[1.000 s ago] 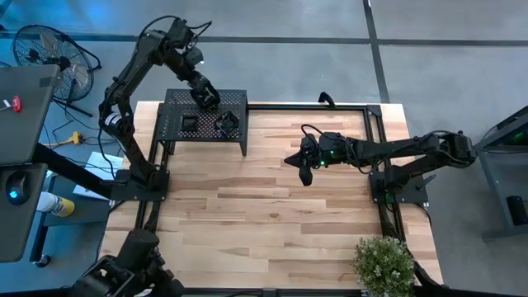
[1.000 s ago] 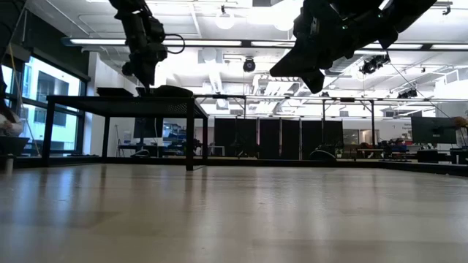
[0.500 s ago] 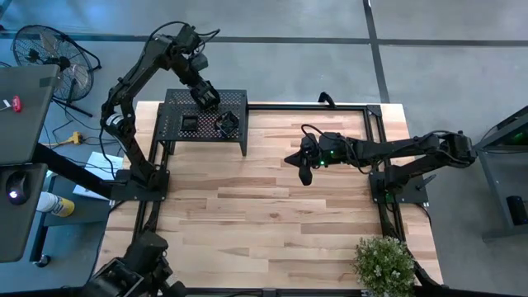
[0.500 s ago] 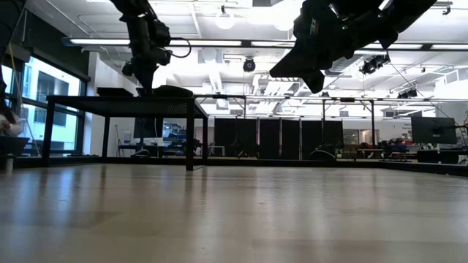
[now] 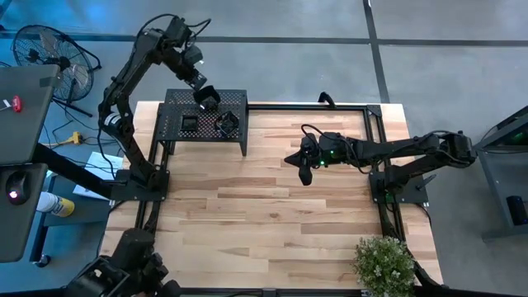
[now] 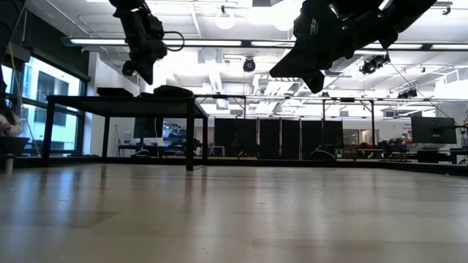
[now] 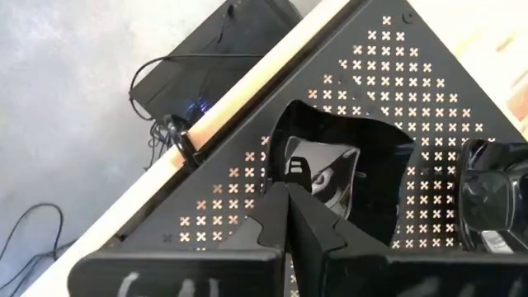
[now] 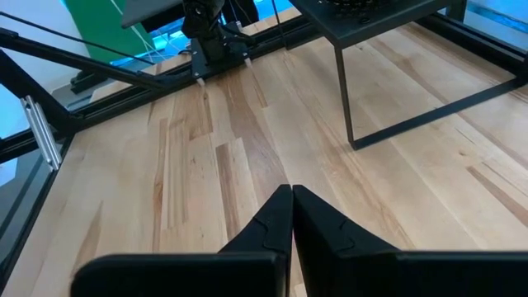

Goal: Pick & Place Mini shaped plates
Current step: Stack the black distorted square plate on the other black distorted square plate on the shelf, then return to Home Position

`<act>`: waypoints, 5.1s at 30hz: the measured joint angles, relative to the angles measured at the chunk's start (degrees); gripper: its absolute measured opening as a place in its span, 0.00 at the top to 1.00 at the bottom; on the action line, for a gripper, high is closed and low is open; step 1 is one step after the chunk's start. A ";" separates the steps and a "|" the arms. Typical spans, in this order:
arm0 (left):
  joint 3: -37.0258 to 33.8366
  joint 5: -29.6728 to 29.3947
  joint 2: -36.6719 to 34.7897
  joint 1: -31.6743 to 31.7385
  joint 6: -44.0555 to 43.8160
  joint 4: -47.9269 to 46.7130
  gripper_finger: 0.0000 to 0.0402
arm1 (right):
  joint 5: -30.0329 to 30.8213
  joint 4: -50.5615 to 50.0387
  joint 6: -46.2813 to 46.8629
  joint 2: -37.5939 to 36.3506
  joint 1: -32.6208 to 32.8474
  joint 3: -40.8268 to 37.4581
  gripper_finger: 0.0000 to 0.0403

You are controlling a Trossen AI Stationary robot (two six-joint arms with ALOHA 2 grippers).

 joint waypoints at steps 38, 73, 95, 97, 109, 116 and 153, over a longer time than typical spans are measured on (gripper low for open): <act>-49.15 -10.95 -30.17 -47.50 -23.70 71.70 1.00 | -1.91 2.84 -7.03 -13.19 -3.74 -5.39 0.98; -57.96 -11.97 -33.11 -53.27 -24.60 73.92 1.00 | 3.22 7.99 -10.82 -46.04 -10.49 -27.08 0.98; -82.69 -10.92 -56.42 -53.08 -23.64 91.69 1.00 | 12.15 1.11 -6.94 -72.97 -10.49 -38.47 0.98; -84.68 -11.31 -60.13 -53.09 -23.63 90.91 1.00 | 12.40 1.45 -7.98 -73.01 -10.49 -38.23 0.98; -99.29 -11.22 -87.21 -53.10 -23.58 86.48 1.00 | 13.57 2.16 -9.46 -73.37 -10.47 -38.27 0.98; -107.90 -8.73 -97.66 -53.10 -26.65 86.70 1.00 | 13.55 2.12 -9.92 -73.37 -10.49 -38.27 0.98; -108.43 -17.07 -96.15 -53.09 -22.13 86.60 1.00 | 21.53 -2.25 -11.82 -72.94 -10.48 -38.23 0.98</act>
